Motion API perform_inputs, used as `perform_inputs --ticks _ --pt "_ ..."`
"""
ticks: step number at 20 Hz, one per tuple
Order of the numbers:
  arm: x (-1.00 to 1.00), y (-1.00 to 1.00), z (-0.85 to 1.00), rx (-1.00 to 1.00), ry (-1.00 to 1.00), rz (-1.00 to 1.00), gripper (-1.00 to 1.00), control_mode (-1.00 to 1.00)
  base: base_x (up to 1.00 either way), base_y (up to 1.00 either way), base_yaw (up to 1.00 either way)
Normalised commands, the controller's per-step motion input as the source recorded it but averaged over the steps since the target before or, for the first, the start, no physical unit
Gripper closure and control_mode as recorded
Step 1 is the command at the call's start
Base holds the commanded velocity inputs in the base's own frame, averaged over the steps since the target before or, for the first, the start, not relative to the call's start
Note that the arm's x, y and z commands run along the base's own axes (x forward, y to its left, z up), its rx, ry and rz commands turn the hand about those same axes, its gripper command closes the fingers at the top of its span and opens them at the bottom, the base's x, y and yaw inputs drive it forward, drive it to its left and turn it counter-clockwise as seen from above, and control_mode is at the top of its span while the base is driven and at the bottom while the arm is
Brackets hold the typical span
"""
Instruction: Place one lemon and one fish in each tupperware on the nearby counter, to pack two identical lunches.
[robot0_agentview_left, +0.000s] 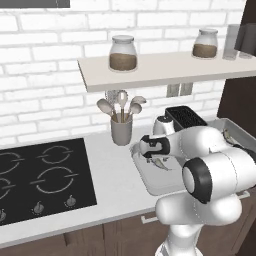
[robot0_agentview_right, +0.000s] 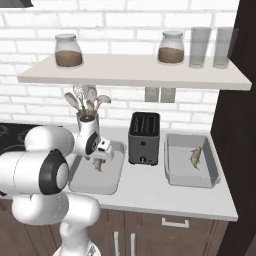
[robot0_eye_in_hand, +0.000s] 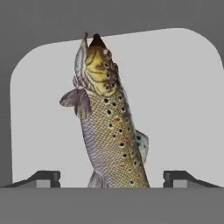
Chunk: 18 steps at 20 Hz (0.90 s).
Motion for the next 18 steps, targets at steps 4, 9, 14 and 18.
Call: perform_inputs --ticks 4,9,14,18 --pt "-0.06 -0.05 0.42 0.00 0.00 0.00 -1.00 -1.00 0.00 0.00 0.00" --pt "-0.80 -0.13 0.64 0.04 0.00 0.00 -1.00 -1.00 0.00 0.00 0.00" --pt "-1.00 -0.17 0.51 0.03 0.04 0.03 -1.00 -1.00 0.00 0.00 0.00" --pt "-1.00 -0.18 0.40 0.00 0.05 0.06 -1.00 -1.00 0.00 0.00 0.00"
